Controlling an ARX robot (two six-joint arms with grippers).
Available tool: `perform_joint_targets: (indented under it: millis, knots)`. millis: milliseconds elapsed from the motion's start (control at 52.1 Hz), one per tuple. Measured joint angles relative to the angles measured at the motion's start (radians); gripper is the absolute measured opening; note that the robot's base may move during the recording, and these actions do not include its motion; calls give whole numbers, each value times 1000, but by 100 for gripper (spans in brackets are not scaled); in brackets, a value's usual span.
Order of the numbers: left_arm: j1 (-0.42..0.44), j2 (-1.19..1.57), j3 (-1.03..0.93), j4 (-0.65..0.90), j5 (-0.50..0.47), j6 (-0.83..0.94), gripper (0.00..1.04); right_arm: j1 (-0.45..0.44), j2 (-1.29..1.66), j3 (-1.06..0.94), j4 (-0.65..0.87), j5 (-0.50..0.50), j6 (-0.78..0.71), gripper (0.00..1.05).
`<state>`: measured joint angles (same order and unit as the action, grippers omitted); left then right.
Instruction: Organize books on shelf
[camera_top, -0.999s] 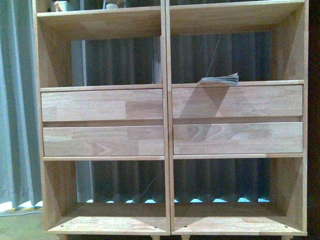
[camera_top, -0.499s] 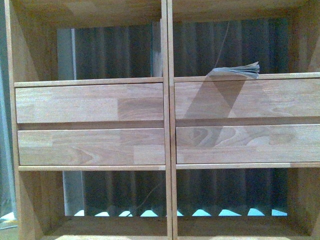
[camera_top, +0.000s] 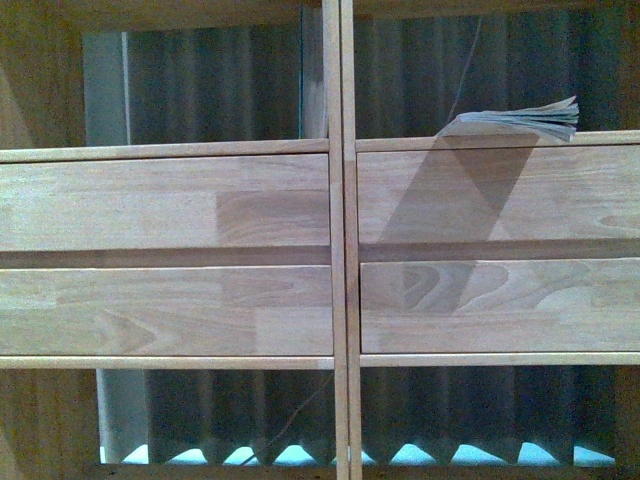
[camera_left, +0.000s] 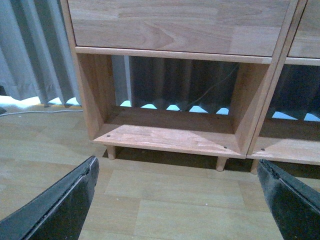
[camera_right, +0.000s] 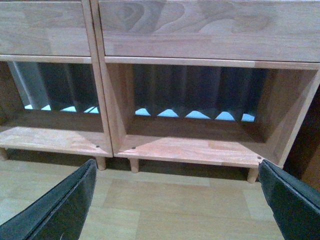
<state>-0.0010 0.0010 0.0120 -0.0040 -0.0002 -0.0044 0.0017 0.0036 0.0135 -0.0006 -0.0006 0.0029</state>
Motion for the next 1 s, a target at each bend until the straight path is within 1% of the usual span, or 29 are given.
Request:
perform_joint_targets:
  millis: [999]
  knots:
    - [0,0,0,0,0,0,97,0,0,0,0,0,0,98]
